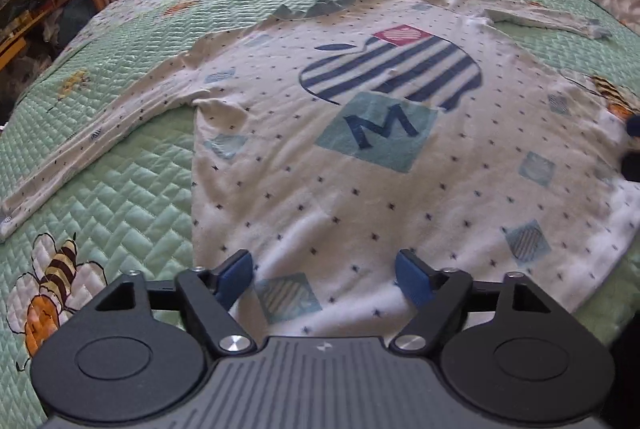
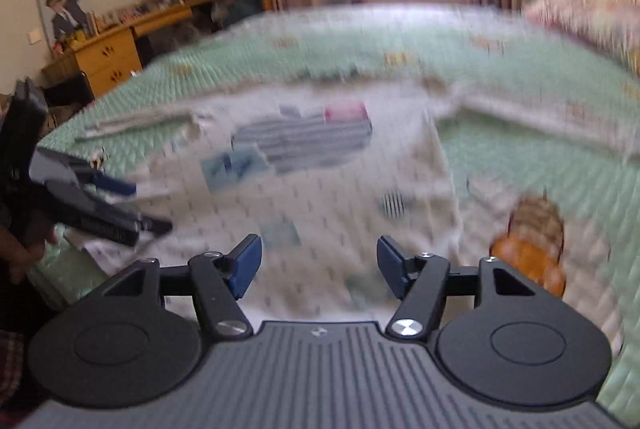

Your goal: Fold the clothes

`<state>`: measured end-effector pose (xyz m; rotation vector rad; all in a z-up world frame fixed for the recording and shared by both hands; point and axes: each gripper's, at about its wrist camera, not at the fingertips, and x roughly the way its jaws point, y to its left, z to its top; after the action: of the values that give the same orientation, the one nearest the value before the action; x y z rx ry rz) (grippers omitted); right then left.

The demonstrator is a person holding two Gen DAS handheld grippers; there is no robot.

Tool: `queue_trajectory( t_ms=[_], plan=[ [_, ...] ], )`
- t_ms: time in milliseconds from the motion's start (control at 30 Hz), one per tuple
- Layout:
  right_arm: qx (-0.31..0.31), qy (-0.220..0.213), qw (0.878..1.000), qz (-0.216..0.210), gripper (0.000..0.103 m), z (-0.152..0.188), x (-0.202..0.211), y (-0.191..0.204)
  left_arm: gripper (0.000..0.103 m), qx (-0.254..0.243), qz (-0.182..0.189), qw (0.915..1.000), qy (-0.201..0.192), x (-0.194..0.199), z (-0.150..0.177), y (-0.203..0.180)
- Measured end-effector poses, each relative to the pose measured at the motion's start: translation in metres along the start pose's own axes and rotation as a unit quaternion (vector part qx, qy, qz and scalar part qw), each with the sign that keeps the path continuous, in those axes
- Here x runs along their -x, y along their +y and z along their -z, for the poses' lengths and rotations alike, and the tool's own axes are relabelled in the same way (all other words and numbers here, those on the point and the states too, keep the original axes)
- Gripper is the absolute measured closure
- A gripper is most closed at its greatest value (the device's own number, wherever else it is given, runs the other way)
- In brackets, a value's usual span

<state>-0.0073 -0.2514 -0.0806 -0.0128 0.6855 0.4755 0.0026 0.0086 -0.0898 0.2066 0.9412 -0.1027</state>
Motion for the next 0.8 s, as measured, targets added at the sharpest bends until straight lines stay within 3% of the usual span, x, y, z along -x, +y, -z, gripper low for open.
queue_trajectory(
  t_ms=[67,167,300,433,500,600,667,800],
  plan=[
    [-0.008,0.066,0.998,0.002,0.026,0.013,-0.023,-0.009,0.026,0.000,0.004,1.0000,0.003,0.000,0.003,0.000],
    [-0.019,0.037,0.999,-0.015,0.026,0.027,-0.011,-0.016,0.023,0.001,0.004,1.0000,0.005,0.002,0.010,0.006],
    [-0.074,0.013,0.996,-0.038,0.026,0.017,0.007,-0.026,0.021,0.008,0.000,0.9999,0.014,0.001,0.008,0.008],
    [-0.053,-0.049,0.997,-0.033,0.026,-0.009,0.024,-0.021,0.020,0.005,-0.012,0.9997,0.022,0.000,0.005,0.003],
    [-0.038,-0.057,0.997,-0.024,0.026,-0.016,0.022,-0.021,0.020,0.004,-0.016,0.9995,0.025,-0.001,0.004,0.001],
    [-0.041,-0.022,0.999,-0.016,0.026,-0.006,-0.002,-0.028,0.020,0.003,-0.019,0.9994,0.028,-0.001,0.003,0.000],
    [-0.054,0.033,0.998,-0.002,0.026,0.015,-0.021,-0.035,0.020,0.004,-0.018,0.9994,0.030,-0.002,0.002,0.001],
    [-0.074,0.019,0.997,-0.019,0.026,0.019,-0.003,-0.035,0.018,0.004,-0.017,0.9992,0.035,-0.003,0.001,0.001]
  ],
)
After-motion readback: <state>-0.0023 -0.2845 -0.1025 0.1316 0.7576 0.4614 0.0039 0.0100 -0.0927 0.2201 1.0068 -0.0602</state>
